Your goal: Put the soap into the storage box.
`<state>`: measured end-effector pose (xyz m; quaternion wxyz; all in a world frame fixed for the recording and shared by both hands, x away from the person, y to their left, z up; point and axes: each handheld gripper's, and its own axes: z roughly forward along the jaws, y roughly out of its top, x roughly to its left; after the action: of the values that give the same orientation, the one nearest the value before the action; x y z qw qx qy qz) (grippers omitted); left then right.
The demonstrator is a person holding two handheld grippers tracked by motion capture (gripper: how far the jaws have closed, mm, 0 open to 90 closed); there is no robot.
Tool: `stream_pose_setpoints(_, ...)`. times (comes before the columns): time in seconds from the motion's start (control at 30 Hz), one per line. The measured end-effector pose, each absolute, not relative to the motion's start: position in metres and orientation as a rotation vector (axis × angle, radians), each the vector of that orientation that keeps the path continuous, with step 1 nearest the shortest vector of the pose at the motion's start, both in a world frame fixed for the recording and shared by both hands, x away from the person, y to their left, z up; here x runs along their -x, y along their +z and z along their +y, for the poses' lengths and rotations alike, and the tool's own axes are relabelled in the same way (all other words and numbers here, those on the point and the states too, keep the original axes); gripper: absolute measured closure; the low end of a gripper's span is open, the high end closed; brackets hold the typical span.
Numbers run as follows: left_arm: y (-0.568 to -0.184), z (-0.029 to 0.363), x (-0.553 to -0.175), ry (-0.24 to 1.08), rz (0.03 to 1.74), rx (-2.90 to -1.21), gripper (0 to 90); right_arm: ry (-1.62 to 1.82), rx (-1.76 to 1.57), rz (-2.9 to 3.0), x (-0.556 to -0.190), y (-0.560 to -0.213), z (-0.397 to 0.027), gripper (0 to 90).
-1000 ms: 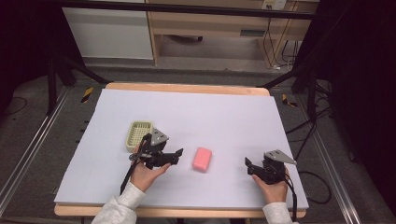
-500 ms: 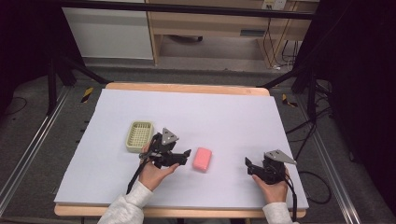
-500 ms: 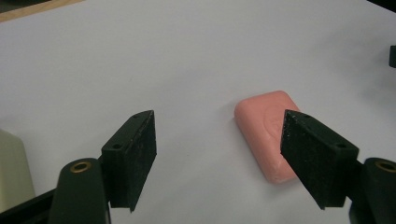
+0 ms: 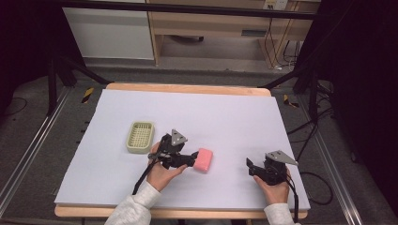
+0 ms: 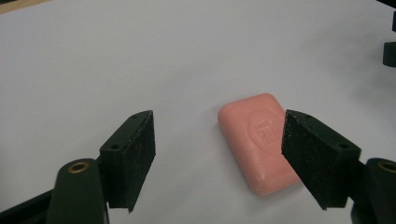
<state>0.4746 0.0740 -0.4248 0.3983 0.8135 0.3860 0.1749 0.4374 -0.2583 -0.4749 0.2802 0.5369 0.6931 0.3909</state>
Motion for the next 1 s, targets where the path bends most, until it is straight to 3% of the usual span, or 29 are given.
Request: stream_pose_setpoints(1.0, -0.438, 0.035, -0.479, 0.397, 0.967, -2.151, 21.9, 1.052, -1.451, 1.869, -0.438, -0.476, -0.258, 20.8)
